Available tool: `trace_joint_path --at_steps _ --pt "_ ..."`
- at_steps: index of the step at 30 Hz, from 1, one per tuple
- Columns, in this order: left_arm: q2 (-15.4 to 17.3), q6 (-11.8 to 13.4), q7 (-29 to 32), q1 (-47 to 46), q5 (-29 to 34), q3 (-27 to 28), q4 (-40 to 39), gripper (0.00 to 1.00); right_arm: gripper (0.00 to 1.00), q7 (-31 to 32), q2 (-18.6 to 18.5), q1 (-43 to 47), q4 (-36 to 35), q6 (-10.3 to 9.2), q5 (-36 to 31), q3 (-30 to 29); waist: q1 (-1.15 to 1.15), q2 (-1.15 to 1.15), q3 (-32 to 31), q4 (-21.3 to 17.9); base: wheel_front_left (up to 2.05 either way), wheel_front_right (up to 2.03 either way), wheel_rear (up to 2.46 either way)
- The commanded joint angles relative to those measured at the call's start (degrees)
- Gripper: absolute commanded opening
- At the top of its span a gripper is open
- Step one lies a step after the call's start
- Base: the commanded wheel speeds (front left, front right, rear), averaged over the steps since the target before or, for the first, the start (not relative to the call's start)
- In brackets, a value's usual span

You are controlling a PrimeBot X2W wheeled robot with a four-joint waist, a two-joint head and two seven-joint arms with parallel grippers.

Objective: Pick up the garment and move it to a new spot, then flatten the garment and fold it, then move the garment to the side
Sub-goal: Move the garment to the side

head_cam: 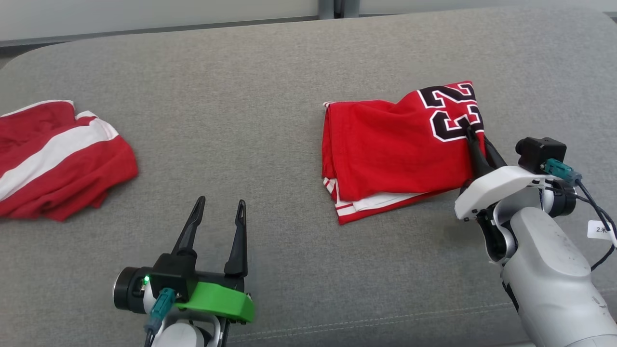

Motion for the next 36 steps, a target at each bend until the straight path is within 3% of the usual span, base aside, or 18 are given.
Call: trace_joint_path --at_steps 1,9,19,30,36 --pt "0.3 -0.2 -0.1 -0.9 0.4 0.2 -0.2 1.00 0.00 -0.2 0.0 0.5 -0.4 -0.03 -0.7 -0.7 0.00 0.00 1.1 -3.5 0.00 0.00 0.00" --pt "0.5 -0.7 -0.1 -1.8 1.1 0.6 -0.2 1.00 0.00 -0.2 1.1 0.3 -1.4 -0.03 -2.9 -3.5 0.00 0.00 2.7 -8.3 0.00 0.00 0.00" --pt "1.6 -2.1 0.3 -5.4 2.1 0.3 -1.6 1.00 0.00 -0.2 -0.6 -3.0 -4.0 -0.03 -6.7 -7.2 0.00 0.00 9.1 -10.5 0.00 0.00 0.00" --pt "3.0 -3.3 5.1 -12.4 3.1 -1.2 -9.8 1.00 0.00 -0.2 -7.2 -11.5 -5.4 -0.03 -12.3 -11.5 0.00 0.00 18.6 -9.6 0.00 0.00 0.00" --pt "3.2 -3.6 7.3 -14.2 3.7 -2.5 -16.0 1.00 0.00 -0.2 -11.1 -14.5 -5.3 -0.04 -14.7 -16.9 0.00 0.00 22.0 -8.8 0.00 0.00 0.00"
